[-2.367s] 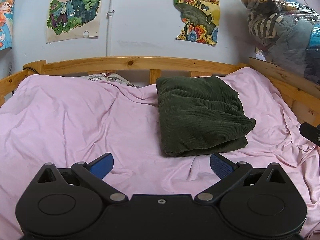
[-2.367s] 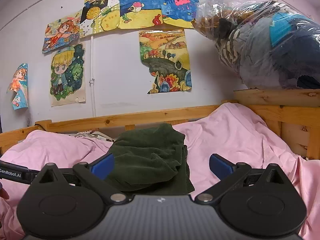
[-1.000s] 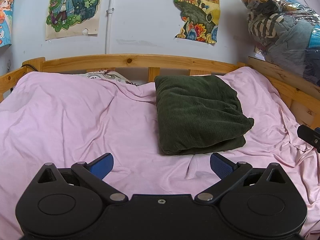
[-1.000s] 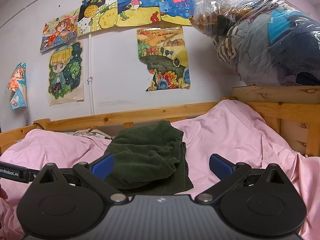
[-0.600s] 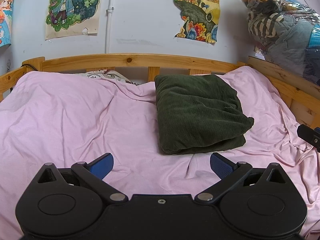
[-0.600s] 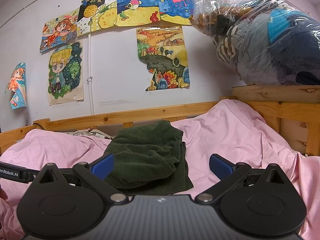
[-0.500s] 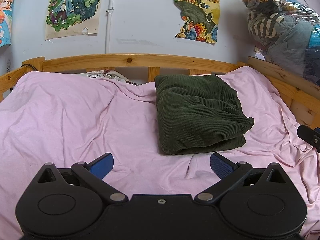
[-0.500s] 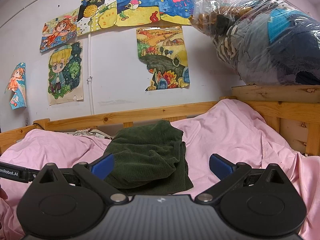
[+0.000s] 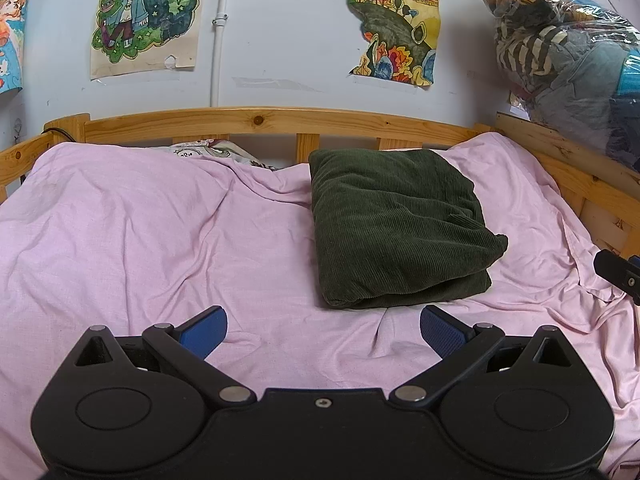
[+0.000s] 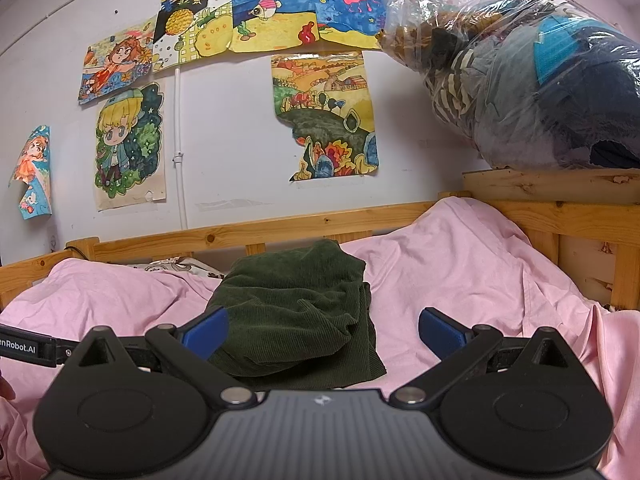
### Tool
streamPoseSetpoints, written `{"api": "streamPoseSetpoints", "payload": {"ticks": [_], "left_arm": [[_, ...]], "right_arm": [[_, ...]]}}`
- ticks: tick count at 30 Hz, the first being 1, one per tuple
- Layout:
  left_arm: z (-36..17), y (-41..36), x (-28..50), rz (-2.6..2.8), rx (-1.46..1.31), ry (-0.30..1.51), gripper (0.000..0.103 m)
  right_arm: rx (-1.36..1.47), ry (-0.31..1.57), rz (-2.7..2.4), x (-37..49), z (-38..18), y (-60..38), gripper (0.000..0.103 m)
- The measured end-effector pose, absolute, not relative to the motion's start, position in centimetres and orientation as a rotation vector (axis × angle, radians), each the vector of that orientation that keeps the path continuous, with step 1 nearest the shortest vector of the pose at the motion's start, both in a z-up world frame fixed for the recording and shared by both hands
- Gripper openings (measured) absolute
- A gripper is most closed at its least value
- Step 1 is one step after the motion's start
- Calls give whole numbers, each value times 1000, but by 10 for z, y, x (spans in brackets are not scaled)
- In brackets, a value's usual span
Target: Fold large clothes
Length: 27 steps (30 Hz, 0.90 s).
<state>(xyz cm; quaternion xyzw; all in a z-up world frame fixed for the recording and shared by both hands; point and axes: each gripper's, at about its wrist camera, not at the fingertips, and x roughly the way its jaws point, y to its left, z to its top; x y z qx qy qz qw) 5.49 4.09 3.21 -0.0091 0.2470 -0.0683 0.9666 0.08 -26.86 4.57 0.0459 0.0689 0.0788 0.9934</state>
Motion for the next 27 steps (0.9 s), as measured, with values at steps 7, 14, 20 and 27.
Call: {"api": "streamPoseSetpoints", "payload": {"ticks": [7,14,20,27], "left_arm": [[32,41,55,-138,-18,499,102],[32,41,55,-138,-18,500,102],[33,41,55,-137,-18,501,102],[27,41,57,-132,-12,513,102]], "right_arm": [[92,139,158,1,46,-269,103],[93,140,157,1,46,-269,103],[94,142,157,1,45,-269,103],[97,145,154,1,41,-271,103]]}}
